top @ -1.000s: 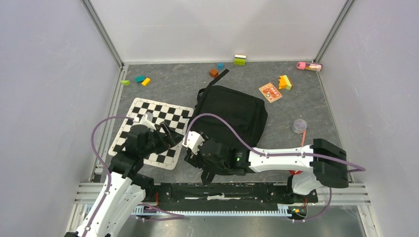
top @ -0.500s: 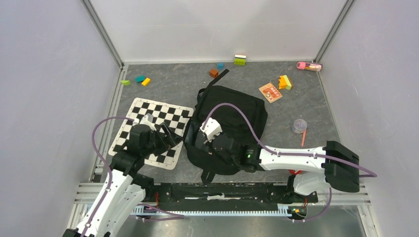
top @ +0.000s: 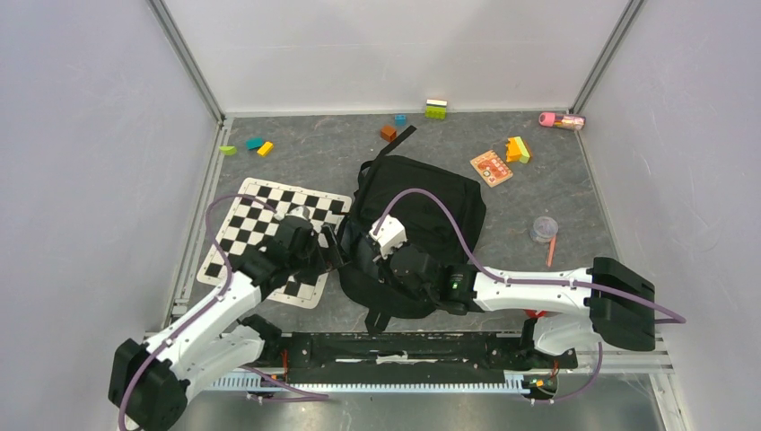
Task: Pack the student bag
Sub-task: Zip the student bag at the center of the board.
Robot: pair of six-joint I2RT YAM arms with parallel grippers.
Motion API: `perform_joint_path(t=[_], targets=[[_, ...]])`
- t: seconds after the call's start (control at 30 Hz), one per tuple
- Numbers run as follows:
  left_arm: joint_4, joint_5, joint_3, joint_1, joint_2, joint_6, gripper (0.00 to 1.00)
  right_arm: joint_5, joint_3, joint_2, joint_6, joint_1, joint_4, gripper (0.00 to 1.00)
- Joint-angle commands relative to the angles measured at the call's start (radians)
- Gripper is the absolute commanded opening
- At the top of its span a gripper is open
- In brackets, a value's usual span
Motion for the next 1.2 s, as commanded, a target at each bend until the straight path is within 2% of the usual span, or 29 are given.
perform_joint_path(t=[0.0, 0.13, 0.27, 0.57, 0.7, 0.9, 1.17], targets=[[0.011, -0.156, 0.073, -0.027, 0.065, -0.002, 1.0, -0.018, -0.012, -0.028, 0.014, -0.002, 0.056, 0.0], [0.017, -0.135, 0.073, -0.057, 0.064, 0.016, 1.0, -0.022, -0.019, -0.026, 0.01, -0.002, 0.063, 0.0], [-0.022, -0.009, 0.084, -0.083, 0.054, 0.088, 0.99, -0.014, -0.015, -0.023, 0.003, -0.002, 0.06, 0.0], [-0.049, 0.232, 0.025, -0.087, -0.204, 0.156, 0.99, -0.043, -0.002, 0.01, -0.013, -0.002, 0.082, 0.0], [-0.042, 0.299, -0.002, -0.087, -0.24, 0.161, 0.99, -0.104, 0.015, 0.035, -0.031, -0.002, 0.1, 0.0], [-0.099, 0.056, 0.029, -0.085, -0.233, 0.104, 1.0, -0.108, 0.023, 0.05, -0.03, -0.002, 0.098, 0.0], [-0.025, -0.085, 0.067, -0.085, -0.056, -0.014, 1.0, -0.109, 0.002, 0.041, -0.019, -0.002, 0.095, 0.0]])
